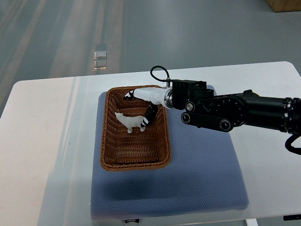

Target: Place white bear in brown basket with right hand

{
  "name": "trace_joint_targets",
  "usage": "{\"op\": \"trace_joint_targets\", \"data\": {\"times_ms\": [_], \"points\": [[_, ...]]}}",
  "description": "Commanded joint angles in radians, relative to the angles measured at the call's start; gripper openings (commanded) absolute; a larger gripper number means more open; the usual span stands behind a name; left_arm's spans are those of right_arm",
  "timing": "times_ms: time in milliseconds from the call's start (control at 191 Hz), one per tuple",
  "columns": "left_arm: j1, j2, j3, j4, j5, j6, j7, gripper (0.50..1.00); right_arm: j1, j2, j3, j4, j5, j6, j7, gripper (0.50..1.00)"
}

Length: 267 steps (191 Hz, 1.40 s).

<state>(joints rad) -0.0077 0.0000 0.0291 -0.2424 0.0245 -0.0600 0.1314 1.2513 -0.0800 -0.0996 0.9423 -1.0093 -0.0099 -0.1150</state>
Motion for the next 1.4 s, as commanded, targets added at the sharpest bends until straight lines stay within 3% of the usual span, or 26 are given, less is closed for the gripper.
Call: {"op": "trace_joint_targets", "data": {"times_ms": [0, 178, 314, 539, 707, 853, 1021, 1162, 1272, 1393], "points": [[0.000, 0.000, 0.000, 0.000, 0.000, 0.000, -0.001, 1.000, 0.011, -0.043, 0.063, 0.009, 0.003, 0.011, 0.002, 0.924], [0.000, 0.000, 0.002, 0.000, 0.002, -0.001, 0.001, 1.000, -0.015, -0.127, 0.261, 0.013, 0.006, 0.011, 0.005, 0.924], [0.000, 0.000, 0.002, -0.001, 0.002, 0.000, -0.001, 1.000, -0.141, -0.193, 0.501, 0.012, 0.028, 0.013, 0.005, 0.924], [0.000, 0.000, 0.003, -0.014, 0.002, -0.001, 0.001, 1.000, -0.340, -0.178, 0.900, 0.004, 0.156, 0.008, 0.012, 0.924], [0.000, 0.000, 0.003, -0.026, 0.002, 0.000, 0.001, 1.000, -0.490, -0.109, 1.204, -0.010, 0.409, 0.007, 0.156, 0.926], [0.000, 0.000, 0.003, -0.028, 0.002, -0.001, 0.001, 1.000, -0.529, -0.047, 1.261, -0.071, 0.610, 0.016, 0.225, 0.926], [0.000, 0.000, 0.002, -0.028, 0.002, 0.000, 0.001, 1.000, -0.541, -0.012, 1.275, -0.178, 0.839, 0.074, 0.382, 0.926], [0.000, 0.000, 0.000, -0.029, 0.002, 0.000, 0.001, 1.000, -0.538, 0.058, 1.281, -0.306, 0.874, 0.151, 0.396, 0.926], [0.000, 0.000, 0.000, -0.029, 0.002, -0.001, -0.001, 1.000, -0.541, 0.077, 1.278, -0.326, 0.876, 0.200, 0.413, 0.926], [0.000, 0.000, 0.000, -0.029, 0.002, 0.000, 0.001, 1.000, -0.541, 0.080, 1.279, -0.333, 0.877, 0.202, 0.416, 0.926]]}}
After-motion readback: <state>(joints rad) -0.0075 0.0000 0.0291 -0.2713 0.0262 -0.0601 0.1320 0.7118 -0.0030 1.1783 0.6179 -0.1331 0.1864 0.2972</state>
